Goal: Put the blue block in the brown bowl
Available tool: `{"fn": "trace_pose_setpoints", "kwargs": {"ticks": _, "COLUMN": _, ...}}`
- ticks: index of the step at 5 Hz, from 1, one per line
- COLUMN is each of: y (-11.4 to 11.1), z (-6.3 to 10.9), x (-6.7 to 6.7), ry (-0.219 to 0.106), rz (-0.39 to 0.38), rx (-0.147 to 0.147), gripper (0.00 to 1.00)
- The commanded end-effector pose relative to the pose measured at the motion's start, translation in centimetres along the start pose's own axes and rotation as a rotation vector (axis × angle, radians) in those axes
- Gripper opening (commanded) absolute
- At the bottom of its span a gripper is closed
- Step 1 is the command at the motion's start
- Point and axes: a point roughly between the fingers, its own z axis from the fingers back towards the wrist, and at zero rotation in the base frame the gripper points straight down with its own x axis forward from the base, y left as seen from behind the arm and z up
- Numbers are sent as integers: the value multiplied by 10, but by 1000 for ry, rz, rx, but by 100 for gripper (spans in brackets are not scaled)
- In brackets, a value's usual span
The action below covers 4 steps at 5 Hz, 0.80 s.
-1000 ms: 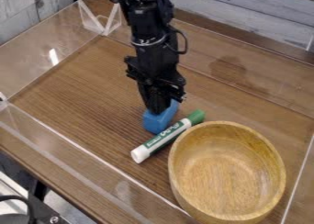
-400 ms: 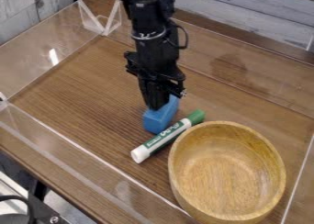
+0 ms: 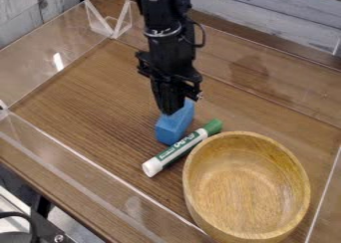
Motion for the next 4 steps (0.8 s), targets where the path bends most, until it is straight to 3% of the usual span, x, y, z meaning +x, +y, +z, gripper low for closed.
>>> {"fn": "trace_pose_setpoints", "kwargs": {"ticks": 1, "y": 0, "z": 21, "x": 12, "ry": -67, "rz": -22, "rx": 28, "gripper": 0}}
{"fn": "trace_pose_setpoints", "kwargs": {"ticks": 4, "y": -2, "z": 28, "x": 16, "ry": -70, "rz": -31, "rx": 32, "gripper": 0}}
